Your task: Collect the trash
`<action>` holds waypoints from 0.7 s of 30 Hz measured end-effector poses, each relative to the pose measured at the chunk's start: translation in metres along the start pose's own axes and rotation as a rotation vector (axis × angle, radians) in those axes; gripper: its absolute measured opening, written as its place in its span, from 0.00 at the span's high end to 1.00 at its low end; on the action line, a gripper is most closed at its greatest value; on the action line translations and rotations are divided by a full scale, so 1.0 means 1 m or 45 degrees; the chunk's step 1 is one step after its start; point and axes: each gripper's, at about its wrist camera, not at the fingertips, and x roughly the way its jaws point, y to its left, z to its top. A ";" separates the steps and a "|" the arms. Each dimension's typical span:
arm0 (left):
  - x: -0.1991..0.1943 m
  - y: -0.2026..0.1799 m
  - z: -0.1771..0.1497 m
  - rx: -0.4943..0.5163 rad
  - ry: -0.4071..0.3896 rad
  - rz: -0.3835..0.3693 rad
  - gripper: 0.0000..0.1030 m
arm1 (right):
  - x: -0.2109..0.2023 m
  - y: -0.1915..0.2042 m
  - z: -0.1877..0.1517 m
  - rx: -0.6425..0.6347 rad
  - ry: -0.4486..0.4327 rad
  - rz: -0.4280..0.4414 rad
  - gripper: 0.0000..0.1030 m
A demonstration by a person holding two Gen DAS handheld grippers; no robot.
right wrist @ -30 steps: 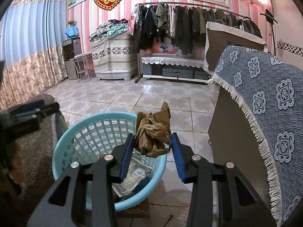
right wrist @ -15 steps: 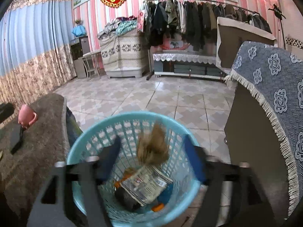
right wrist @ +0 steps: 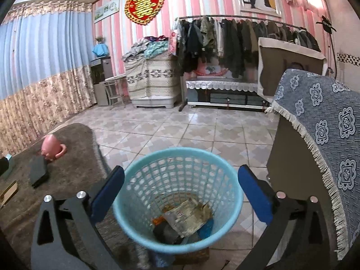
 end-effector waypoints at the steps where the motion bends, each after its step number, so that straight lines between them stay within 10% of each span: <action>1: -0.007 0.005 -0.004 -0.008 0.001 0.014 0.05 | -0.005 0.006 -0.003 -0.010 0.004 0.024 0.04; 21: -0.097 0.068 -0.076 -0.182 -0.022 0.155 0.05 | -0.092 0.106 -0.073 -0.151 0.020 0.241 0.04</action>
